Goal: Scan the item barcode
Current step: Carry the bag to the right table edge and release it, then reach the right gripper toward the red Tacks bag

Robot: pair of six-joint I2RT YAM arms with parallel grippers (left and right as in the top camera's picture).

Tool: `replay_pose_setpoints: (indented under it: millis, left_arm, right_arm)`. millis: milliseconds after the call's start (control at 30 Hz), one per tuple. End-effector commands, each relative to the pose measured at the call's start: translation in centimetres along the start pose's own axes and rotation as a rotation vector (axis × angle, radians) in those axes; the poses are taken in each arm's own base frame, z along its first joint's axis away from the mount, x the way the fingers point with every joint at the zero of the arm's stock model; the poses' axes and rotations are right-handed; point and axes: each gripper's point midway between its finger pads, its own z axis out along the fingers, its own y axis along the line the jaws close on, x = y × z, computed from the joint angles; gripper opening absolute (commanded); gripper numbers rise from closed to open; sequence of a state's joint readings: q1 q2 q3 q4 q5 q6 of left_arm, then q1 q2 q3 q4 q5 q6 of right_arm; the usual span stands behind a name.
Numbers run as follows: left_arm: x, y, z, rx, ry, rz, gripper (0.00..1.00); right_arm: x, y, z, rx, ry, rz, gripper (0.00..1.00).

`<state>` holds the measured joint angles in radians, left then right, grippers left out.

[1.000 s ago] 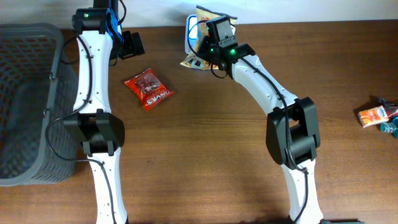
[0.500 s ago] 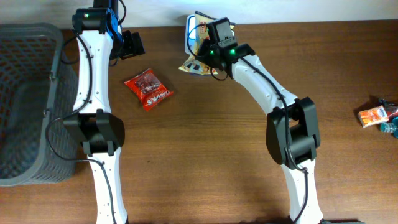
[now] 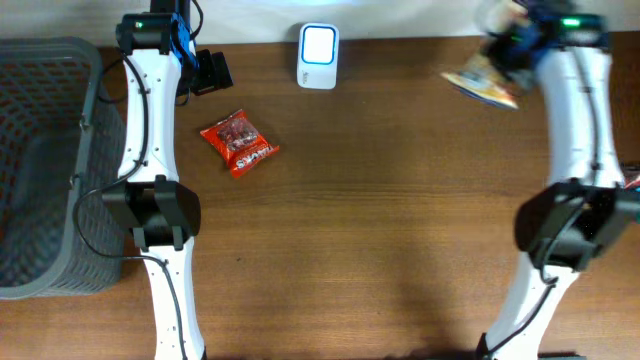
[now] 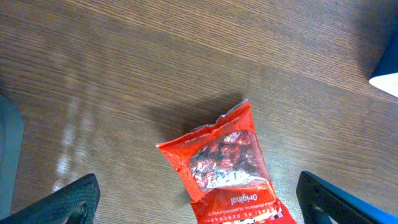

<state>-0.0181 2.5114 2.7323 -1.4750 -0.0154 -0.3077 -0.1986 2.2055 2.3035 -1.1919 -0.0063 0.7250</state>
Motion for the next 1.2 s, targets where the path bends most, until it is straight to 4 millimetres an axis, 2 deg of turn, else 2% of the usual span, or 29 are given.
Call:
replay_pose_setpoints:
  millis: [0,67,167,267,367,600,700,800,833,900,967,1000,1067,1133,1167]
  left_arm:
    - [-0.3,0.1,-1.1,0.000,-0.024,-0.008,0.99]
    - [-0.3,0.1,-1.1,0.000,-0.024,-0.008,0.99]
    - [-0.3,0.1,-1.1,0.000,-0.024,-0.008,0.99]
    - [-0.3,0.1,-1.1,0.000,-0.024,-0.008,0.99]
    - [-0.3,0.1,-1.1,0.000,-0.024,-0.007,0.99]
    - [-0.3,0.1,-1.1,-0.001,-0.024,-0.009,0.99]
    - [-0.3,0.0,-1.1,0.000,-0.024,-0.007,0.99]
    - [-0.3,0.0,-1.1,0.000,-0.024,-0.006,0.99]
    - [-0.3,0.0,-1.1,0.000,-0.024,-0.006,0.99]
    - [-0.3,0.0,-1.1,0.000,-0.024,-0.006,0.99]
    - [-0.3,0.0,-1.1,0.000,-0.024,-0.005,0.99]
    - [-0.3,0.0,-1.1,0.000,-0.024,-0.006,0.99]
    - [-0.3,0.0,-1.1,0.000,-0.024,-0.006,0.99]
    - [-0.3,0.0,-1.1,0.000,-0.024,-0.006,0.99]
    - [-0.3,0.0,-1.1,0.000,-0.024,-0.006,0.99]
  right_arm:
    - [-4.3,-9.0,-1.4,0.215,-0.074,0.105,0.04]
    - [-5.7,-14.2,-1.7,0.326,-0.079,0.176,0.04]
    - [-7.0,-18.5,-1.3,0.385,-0.064,0.229,0.04]
    - [-8.2,-21.0,-0.7,0.403,-0.066,0.227,0.04]
    - [-9.3,-22.1,0.0,0.404,-0.079,0.192,0.07]
    - [-10.7,-22.3,2.2,0.386,-0.116,0.198,0.18]
    - [-10.7,-22.4,2.5,0.387,-0.114,0.198,0.26]
    - [-10.0,-22.2,2.5,0.380,-0.084,0.196,0.28]
    - [-9.7,-21.8,2.5,0.353,-0.060,0.179,0.28]
    - [-8.7,-18.9,2.8,0.190,0.020,0.093,0.28]
    - [-7.0,-13.5,2.4,-0.101,0.122,-0.033,0.28]
    - [-5.7,-10.7,1.9,-0.243,0.171,-0.109,0.33]
    - [-2.0,-6.5,0.9,-0.407,0.282,-0.221,0.51]
    - [0.5,-4.5,0.6,-0.443,0.339,-0.306,0.63]
    - [2.4,-3.2,0.5,-0.453,0.379,-0.365,0.67]
